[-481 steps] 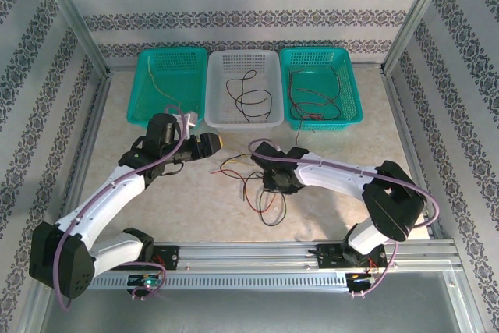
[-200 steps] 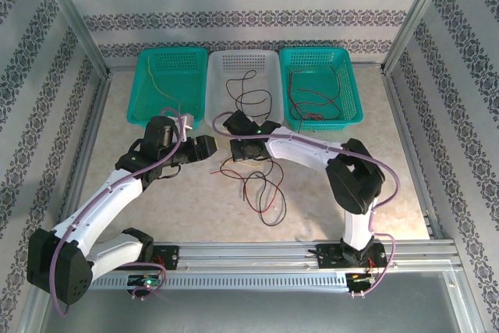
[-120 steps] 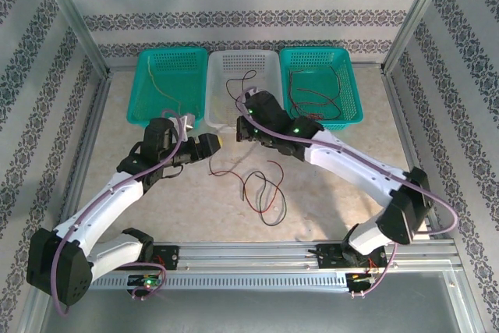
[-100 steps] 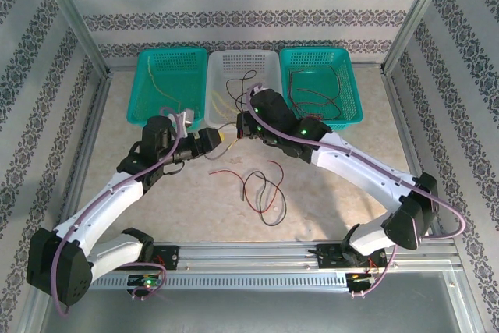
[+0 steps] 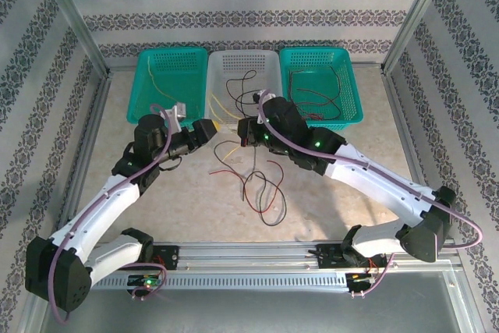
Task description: Untangle the cables
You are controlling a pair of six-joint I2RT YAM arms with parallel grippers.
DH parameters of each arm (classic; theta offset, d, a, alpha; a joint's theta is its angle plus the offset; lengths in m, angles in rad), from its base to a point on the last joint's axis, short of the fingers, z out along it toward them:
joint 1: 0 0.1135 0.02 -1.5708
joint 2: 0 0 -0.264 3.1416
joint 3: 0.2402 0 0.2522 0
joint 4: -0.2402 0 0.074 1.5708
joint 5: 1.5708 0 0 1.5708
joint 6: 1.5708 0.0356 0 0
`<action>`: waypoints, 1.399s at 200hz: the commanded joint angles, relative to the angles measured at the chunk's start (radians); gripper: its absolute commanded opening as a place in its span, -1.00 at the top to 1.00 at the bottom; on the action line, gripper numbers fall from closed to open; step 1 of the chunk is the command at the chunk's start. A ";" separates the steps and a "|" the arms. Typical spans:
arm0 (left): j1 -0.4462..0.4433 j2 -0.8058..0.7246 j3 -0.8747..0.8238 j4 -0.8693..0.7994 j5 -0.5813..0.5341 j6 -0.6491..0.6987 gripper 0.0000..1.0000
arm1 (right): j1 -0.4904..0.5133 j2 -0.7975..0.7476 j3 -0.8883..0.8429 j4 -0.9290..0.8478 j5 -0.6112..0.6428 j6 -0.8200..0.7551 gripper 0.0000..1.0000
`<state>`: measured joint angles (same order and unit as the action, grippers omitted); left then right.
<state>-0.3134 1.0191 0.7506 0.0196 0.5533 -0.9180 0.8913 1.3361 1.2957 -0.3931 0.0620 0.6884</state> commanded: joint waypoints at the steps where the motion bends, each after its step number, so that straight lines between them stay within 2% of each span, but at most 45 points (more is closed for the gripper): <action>1: 0.050 -0.027 0.090 -0.149 -0.031 0.110 -0.50 | 0.027 -0.038 -0.032 -0.010 0.032 -0.047 1.00; 20: 0.063 0.005 0.108 -0.133 0.027 0.107 -0.50 | 0.035 -0.050 -0.052 -0.008 0.033 -0.055 1.00; 36: 0.063 0.048 0.080 -0.035 0.116 0.037 -0.44 | 0.044 -0.056 -0.061 -0.003 0.041 -0.061 1.00; 52: 0.063 0.077 0.040 0.072 0.157 -0.029 -0.39 | 0.049 -0.057 -0.065 0.006 0.041 -0.064 1.00; 86: 0.061 0.096 0.023 0.139 0.179 -0.059 -0.28 | 0.057 -0.048 -0.054 0.007 0.040 -0.070 1.00; 126: 0.057 0.120 -0.019 0.232 0.205 -0.122 -0.03 | 0.059 -0.035 -0.044 0.026 0.032 -0.067 1.00; 160: 0.059 0.140 -0.042 0.309 0.201 -0.174 0.16 | 0.066 -0.040 -0.057 0.065 0.010 -0.058 1.00; 222: 0.084 0.165 -0.035 0.363 0.130 -0.247 1.00 | 0.067 -0.126 -0.154 0.124 0.028 -0.028 1.00; 258: 0.145 0.151 -0.099 0.494 0.070 -0.372 1.00 | 0.067 -0.215 -0.254 0.173 0.045 0.014 1.00; 280: 0.154 0.166 -0.098 0.547 0.068 -0.403 1.00 | 0.067 -0.256 -0.305 0.178 0.051 0.032 1.00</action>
<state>-0.2218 1.1717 0.6632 0.4419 0.7410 -1.2472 0.9516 1.1568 1.0397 -0.2157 0.0902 0.6834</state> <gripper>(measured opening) 0.049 0.053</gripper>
